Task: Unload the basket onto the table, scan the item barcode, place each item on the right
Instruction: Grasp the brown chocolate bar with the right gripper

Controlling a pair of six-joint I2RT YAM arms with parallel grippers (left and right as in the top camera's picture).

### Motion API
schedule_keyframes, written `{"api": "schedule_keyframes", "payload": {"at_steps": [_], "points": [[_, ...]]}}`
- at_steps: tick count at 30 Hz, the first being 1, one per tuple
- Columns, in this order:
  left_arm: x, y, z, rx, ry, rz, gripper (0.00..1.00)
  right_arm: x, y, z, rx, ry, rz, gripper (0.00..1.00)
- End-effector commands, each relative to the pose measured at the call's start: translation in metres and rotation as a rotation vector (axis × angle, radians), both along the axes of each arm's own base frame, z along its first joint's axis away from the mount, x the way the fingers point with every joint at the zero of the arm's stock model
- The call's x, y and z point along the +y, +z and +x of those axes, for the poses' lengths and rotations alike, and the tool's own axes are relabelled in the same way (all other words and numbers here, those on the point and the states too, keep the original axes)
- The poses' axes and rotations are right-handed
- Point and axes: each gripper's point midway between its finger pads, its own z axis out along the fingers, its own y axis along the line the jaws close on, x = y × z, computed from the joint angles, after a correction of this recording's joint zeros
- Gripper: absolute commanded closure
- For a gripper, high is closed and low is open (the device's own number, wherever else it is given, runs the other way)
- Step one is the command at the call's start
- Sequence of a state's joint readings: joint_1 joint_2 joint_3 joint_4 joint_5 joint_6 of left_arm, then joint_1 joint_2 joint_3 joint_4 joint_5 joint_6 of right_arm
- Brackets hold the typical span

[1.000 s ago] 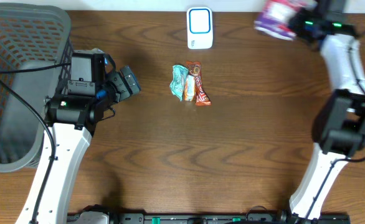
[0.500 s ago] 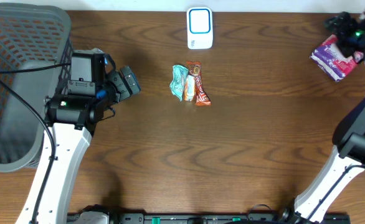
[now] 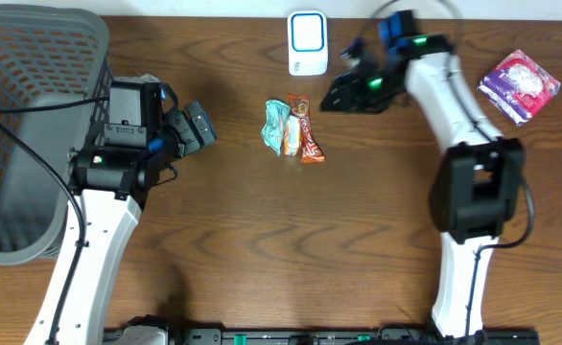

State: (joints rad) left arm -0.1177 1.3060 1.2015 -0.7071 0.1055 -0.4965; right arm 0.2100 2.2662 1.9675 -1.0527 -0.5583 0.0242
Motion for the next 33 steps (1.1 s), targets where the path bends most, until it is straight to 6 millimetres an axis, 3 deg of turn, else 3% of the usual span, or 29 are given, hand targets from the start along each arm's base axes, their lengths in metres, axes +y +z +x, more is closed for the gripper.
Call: {"api": "schedule_keyframes", "payload": {"at_steps": [1, 8, 16, 18, 19, 21, 26, 33], "points": [[0.002, 0.001, 0.0, -0.003, -0.003, 0.007, 0.02, -0.016, -0.009, 0.003, -0.067, -0.058, -0.254, 0.37], [0.002, 0.001, 0.0, -0.004, -0.003, 0.007, 0.02, 0.02, -0.021, -0.013, -0.059, -0.004, -0.22, 0.46], [0.002, 0.001, 0.0, -0.003, -0.003, 0.007, 0.02, 0.052, -0.057, -0.026, -0.09, 0.026, -0.2, 0.53], [0.002, 0.001, 0.0, -0.004, -0.003, 0.007, 0.02, 0.052, -0.066, -0.027, -0.103, 0.013, -0.227, 0.69], [0.002, 0.001, 0.0, -0.003, -0.003, 0.007, 0.02, 0.048, -0.068, -0.024, -0.109, -0.007, -0.255, 0.94], [0.002, 0.001, 0.0, -0.004, -0.003, 0.007, 0.02, 0.041, -0.068, -0.017, -0.138, -0.029, -0.298, 0.99], [0.002, 0.001, 0.0, -0.004, -0.003, 0.007, 0.02, 0.024, -0.027, 0.016, -0.255, -0.089, -0.375, 0.99], [0.002, 0.001, 0.0, -0.004, -0.003, 0.007, 0.02, 0.013, 0.098, 0.094, -0.559, -0.211, -0.252, 0.99]]}}
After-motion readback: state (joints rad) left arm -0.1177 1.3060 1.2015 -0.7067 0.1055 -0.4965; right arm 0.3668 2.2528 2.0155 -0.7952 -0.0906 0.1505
